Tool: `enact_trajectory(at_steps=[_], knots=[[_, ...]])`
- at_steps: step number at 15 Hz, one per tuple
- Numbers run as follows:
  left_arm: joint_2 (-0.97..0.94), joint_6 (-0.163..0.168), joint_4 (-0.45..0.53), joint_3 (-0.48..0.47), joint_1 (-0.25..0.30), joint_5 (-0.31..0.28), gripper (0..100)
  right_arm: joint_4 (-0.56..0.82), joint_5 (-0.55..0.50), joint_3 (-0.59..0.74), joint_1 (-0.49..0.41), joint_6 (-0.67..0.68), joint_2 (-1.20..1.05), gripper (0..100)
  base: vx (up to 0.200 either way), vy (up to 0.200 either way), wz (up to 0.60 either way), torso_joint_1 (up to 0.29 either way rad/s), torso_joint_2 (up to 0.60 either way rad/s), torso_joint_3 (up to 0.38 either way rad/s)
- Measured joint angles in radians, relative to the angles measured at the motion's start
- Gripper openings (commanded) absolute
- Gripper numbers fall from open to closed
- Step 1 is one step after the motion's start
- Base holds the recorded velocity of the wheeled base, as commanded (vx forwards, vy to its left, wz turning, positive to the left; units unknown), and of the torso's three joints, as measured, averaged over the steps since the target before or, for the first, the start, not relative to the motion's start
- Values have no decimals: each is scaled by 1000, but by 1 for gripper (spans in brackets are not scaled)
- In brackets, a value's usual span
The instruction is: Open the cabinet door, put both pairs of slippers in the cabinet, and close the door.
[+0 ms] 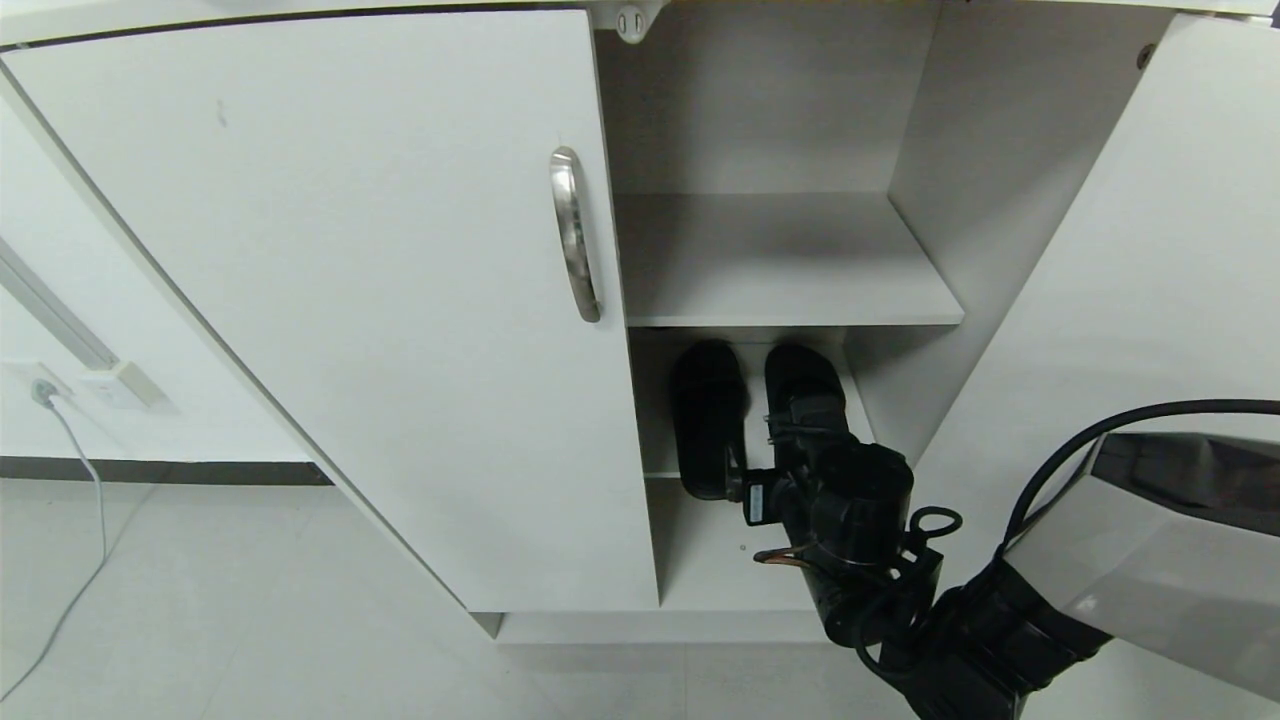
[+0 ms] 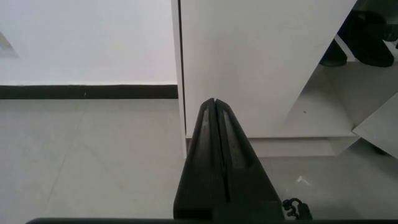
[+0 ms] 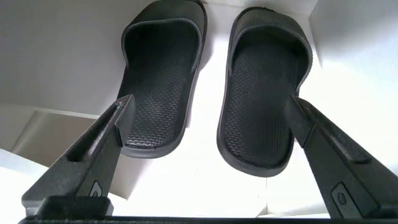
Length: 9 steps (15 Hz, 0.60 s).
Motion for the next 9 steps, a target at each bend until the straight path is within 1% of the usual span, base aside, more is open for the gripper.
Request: enact_trajectory(at_steps=[5,9], knots=[[0,-1,0,0,0,0,0,-1,0,3,8,-2,0,100,-200,0,0,2,2,1],[0,-1,0,0,0,2,0,-1,0,7,11,-2,0,100,0,0,0,0,0,0]])
